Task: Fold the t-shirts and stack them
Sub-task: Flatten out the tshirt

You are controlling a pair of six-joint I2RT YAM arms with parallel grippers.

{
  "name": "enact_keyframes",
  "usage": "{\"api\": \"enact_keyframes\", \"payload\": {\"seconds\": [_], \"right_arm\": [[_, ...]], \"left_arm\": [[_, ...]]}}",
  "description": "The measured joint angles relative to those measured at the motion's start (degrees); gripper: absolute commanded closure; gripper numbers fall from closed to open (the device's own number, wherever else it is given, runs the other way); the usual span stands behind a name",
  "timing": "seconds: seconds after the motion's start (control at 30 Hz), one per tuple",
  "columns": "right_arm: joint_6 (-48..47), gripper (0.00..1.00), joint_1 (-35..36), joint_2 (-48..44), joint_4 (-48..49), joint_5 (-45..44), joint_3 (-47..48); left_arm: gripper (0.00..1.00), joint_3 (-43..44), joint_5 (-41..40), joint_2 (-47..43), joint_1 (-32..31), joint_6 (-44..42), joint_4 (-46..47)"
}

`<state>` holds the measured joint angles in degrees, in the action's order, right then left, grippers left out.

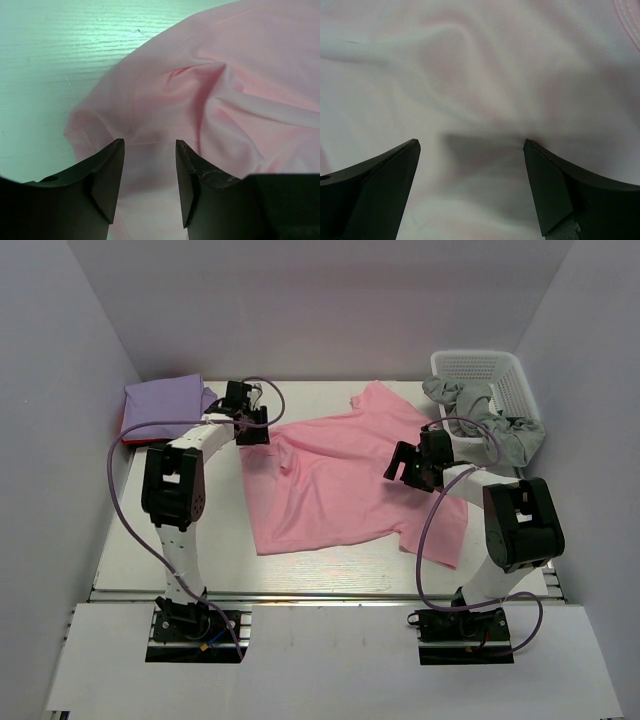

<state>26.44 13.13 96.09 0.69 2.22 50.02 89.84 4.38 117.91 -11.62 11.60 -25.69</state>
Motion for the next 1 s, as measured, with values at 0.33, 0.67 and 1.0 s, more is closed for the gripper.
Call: {"api": "enact_keyframes", "payload": {"seconds": [0.33,0.67,1.0], "right_arm": [[-0.76,0.10,-0.63,0.00,0.31,1.31,-0.20],[-1.11,0.10,-1.40,0.00,0.37,2.89,-0.24],[-0.92,0.10,-2.56,0.00,0.35,2.99,-0.26]], "left_arm": [[0.42,6.38,-2.67,7.04,0.02,-0.04,-3.50],[1.00,11.26,-3.41,10.78,0.02,-0.76,-5.70],[1.00,11.69,-3.32,9.97,1.27,-5.14,-6.23]]}}
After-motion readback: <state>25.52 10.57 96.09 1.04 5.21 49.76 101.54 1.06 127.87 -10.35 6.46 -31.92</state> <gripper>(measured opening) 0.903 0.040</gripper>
